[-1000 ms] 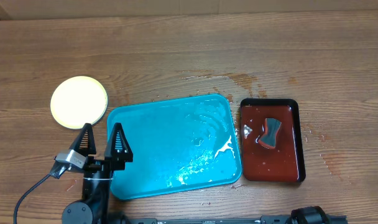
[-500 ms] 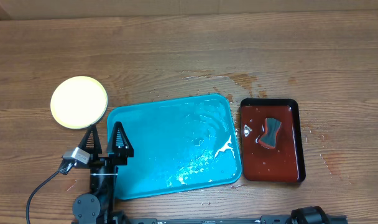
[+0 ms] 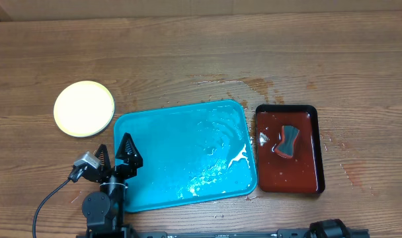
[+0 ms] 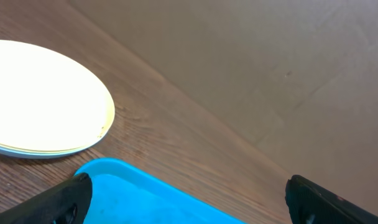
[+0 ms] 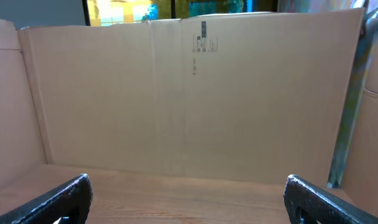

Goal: Clean dirty plates on tray and stack at the side

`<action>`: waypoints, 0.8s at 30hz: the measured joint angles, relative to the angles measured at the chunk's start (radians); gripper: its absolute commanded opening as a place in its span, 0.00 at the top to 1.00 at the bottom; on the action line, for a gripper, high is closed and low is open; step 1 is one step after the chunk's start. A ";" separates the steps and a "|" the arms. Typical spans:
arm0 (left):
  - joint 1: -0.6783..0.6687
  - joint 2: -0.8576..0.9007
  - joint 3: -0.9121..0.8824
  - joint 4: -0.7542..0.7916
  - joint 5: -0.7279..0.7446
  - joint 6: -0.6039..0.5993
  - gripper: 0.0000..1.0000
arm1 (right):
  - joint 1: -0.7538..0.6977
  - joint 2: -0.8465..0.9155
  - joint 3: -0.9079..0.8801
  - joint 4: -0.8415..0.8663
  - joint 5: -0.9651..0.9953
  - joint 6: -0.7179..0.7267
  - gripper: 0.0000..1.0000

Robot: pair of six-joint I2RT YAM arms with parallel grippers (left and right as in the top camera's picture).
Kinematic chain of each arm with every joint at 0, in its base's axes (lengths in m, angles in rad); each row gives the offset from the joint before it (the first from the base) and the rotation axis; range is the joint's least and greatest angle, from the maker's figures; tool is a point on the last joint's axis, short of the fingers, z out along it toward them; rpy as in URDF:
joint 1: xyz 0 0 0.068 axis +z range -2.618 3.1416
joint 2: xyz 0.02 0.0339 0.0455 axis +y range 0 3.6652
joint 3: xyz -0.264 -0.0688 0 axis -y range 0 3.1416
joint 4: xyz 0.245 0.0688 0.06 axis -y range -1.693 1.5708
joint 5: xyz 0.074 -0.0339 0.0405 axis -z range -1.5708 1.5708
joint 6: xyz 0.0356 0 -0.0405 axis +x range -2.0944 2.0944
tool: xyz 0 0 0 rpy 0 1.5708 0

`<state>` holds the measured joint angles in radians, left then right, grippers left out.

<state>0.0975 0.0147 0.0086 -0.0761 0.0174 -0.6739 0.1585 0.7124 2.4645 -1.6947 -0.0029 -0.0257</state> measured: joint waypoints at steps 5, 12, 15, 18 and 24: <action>0.000 0.000 0.000 0.000 0.000 0.024 0.00 | 0.000 0.000 0.000 0.000 0.000 0.000 0.00; 0.000 0.000 0.000 0.000 0.000 0.040 0.00 | 0.000 0.000 0.000 -0.001 0.000 0.000 0.00; 0.000 0.000 0.000 0.000 0.000 0.045 0.00 | 0.000 0.000 0.000 0.000 0.000 0.000 0.00; 0.000 0.000 0.000 0.000 0.000 0.045 0.00 | 0.000 0.000 0.000 0.000 0.000 0.000 0.00; 0.000 0.000 0.000 0.000 0.000 0.045 0.00 | 0.000 0.000 0.000 0.000 0.000 0.000 0.00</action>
<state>0.0975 0.0151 0.0086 -0.0761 0.0177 -0.6285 0.1585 0.7124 2.4645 -1.6951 -0.0029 -0.0261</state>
